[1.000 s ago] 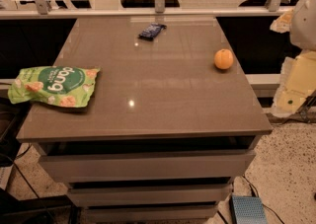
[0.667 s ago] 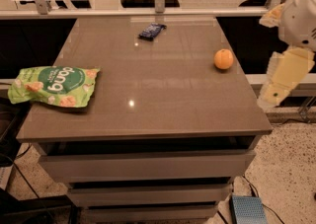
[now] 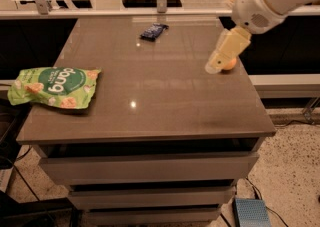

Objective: Move rxbar blueberry near green rice chip bag

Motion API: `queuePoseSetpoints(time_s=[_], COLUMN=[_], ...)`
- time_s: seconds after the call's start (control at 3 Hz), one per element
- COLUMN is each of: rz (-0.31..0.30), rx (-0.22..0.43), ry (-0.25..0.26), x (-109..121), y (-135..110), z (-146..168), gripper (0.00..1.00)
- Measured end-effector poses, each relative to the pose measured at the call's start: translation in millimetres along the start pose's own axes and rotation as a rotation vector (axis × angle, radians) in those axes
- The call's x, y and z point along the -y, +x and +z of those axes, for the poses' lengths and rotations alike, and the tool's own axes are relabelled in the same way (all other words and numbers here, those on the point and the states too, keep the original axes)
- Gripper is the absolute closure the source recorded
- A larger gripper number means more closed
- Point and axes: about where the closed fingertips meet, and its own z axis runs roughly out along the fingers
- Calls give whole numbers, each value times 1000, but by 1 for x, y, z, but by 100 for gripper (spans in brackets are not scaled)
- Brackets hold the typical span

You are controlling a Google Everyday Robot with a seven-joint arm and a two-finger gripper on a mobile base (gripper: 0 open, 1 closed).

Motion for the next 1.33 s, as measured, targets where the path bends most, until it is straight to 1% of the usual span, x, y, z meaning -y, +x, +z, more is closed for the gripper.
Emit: queuePoseSetpoints(time_s=[0.33,0.67,1.0,1.33], rz=[70,150,150,153], rx=[96,156,157,187], ry=[10,26,25,28], x=[29,49,49,52], y=[-24,-51,-51,-56], z=[41,76,76,84], gripper=[0,0,0,0])
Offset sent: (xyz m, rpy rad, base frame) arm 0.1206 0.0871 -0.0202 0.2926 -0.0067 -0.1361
